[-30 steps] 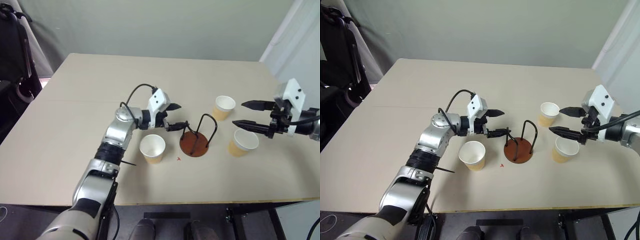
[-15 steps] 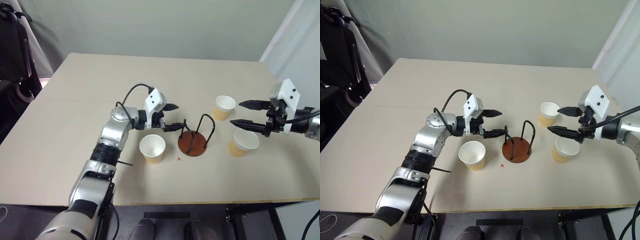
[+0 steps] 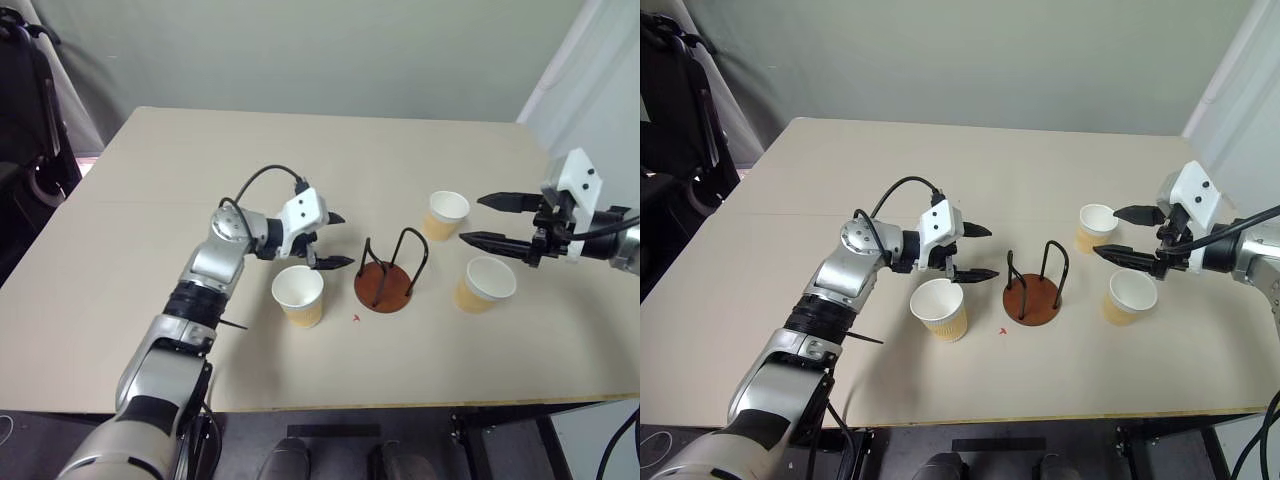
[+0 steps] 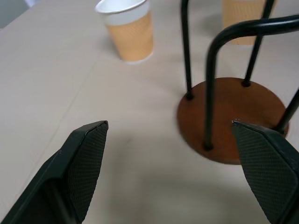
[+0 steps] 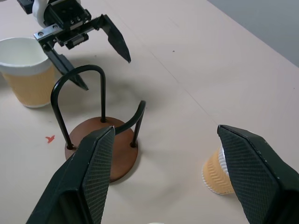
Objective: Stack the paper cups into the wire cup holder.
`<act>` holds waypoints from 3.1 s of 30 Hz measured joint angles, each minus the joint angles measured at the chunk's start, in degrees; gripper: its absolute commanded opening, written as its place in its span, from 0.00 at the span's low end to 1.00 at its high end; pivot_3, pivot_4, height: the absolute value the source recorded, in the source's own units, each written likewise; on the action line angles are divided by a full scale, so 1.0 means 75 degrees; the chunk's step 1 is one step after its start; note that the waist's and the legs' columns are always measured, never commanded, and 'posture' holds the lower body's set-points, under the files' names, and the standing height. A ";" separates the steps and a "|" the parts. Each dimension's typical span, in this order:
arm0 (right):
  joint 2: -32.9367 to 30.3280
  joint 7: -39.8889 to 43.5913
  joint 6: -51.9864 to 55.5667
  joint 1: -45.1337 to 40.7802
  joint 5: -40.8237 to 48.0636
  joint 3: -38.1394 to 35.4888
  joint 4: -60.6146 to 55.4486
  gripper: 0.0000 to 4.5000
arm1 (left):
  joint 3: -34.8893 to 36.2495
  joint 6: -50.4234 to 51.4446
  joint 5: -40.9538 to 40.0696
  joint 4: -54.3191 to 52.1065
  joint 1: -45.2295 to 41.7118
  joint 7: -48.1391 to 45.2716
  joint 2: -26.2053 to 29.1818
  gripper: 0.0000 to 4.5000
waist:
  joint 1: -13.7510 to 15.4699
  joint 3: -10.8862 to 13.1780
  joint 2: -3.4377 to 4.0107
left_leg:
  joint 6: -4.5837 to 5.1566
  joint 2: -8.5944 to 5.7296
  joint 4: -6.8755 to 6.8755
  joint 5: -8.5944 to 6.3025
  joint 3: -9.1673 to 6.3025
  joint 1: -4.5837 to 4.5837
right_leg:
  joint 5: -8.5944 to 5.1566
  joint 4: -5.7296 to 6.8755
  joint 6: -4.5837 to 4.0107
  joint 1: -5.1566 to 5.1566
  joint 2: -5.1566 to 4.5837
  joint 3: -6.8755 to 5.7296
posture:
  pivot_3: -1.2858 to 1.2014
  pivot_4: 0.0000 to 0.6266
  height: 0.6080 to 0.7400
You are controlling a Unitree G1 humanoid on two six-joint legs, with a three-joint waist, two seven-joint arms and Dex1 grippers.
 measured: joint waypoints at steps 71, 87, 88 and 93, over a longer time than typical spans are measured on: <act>0.2125 0.0524 -0.5204 -0.3516 -0.5320 0.3137 0.7489 0.26 | 0.1008 0.2506 -0.2135 -0.2050 0.0341 -0.0486 0.0825 1.00 | -0.0009 0.0004 0.0006 | -0.0010 0.0003 -0.0075 0.0005 0.0005 -0.0016 | 0.0013 0.0002 -0.0025 -0.0051 -0.0040 0.0018 | 0.52 0.24 1.00; 0.1876 0.1339 -0.3939 -0.3462 -0.4656 0.2674 0.5806 0.00 | 0.1007 0.2470 -0.2122 -0.2045 0.0340 -0.0481 0.0887 1.00 | -0.0002 0.0005 0.0009 | -0.0014 0.0003 -0.0074 0.0007 0.0005 -0.0025 | 0.0014 0.0000 -0.0027 -0.0050 -0.0040 0.0012 | 0.52 0.24 1.00; 0.1790 0.1412 -0.3737 -0.3401 -0.4539 0.2568 0.5430 0.00 | 0.1008 0.2456 -0.2121 -0.2045 0.0341 -0.0480 0.0894 1.00 | 0.0002 0.0005 0.0009 | -0.0014 0.0002 -0.0074 0.0007 0.0005 -0.0028 | 0.0014 -0.0001 -0.0027 -0.0050 -0.0039 0.0008 | 0.52 0.24 1.00; 0.1446 0.1627 -0.2827 -0.3091 -0.4041 0.2297 0.3830 0.00 | 0.1004 0.2406 -0.2114 -0.2040 0.0342 -0.0472 0.0906 1.00 | -0.0001 0.0005 0.0009 | -0.0014 0.0003 -0.0070 0.0008 0.0004 -0.0028 | 0.0014 -0.0004 -0.0027 -0.0048 -0.0040 0.0013 | 0.52 0.24 1.00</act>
